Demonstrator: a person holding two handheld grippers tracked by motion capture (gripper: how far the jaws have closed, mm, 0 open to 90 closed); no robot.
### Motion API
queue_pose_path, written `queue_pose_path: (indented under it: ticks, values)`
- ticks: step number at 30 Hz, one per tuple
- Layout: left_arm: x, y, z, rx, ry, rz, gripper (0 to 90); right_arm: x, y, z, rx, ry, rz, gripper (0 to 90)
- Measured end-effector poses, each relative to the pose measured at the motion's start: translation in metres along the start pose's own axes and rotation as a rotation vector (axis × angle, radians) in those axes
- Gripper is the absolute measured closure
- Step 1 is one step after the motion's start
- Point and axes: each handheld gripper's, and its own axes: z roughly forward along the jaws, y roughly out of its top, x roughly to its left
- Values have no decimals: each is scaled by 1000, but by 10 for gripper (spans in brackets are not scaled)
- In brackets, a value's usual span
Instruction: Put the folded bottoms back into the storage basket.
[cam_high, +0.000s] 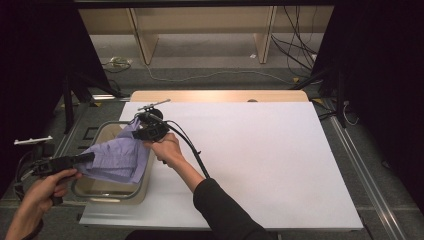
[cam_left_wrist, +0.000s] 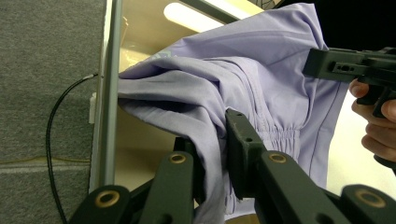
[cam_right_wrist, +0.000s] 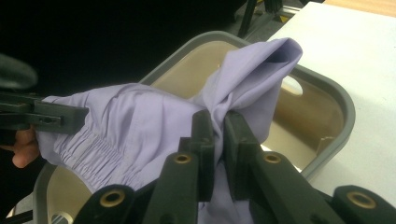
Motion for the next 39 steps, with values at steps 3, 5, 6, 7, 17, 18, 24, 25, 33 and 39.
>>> queue_pose_path:
  ticks: [3,5,6,7,17,18,24,25,33,39]
  values:
    - [1,0,0,11,9,5,796,0,-1,2,4,-1,-1,832]
    - [1,0,1,14,15,7,795,1,-1,3,6,0,-2,826]
    - [1,-1,1,20,16,12,795,1,-2,4,10,-1,-2,823]
    - [1,-1,1,22,20,14,794,1,-2,4,11,-1,-2,821]
    - [-3,0,4,61,49,35,556,-2,-2,7,20,23,23,491]
    - [-5,0,3,60,53,44,486,-2,-1,5,18,18,19,450]
    - [-11,3,0,53,68,56,344,-6,3,-4,-12,3,15,376]
    - [-11,3,1,54,70,55,340,-7,3,-6,-15,3,17,372]
    - [-16,1,7,64,63,69,332,-16,5,-22,-41,-3,24,364]
    - [-23,-1,12,72,54,98,320,-22,1,-34,-52,0,25,354]
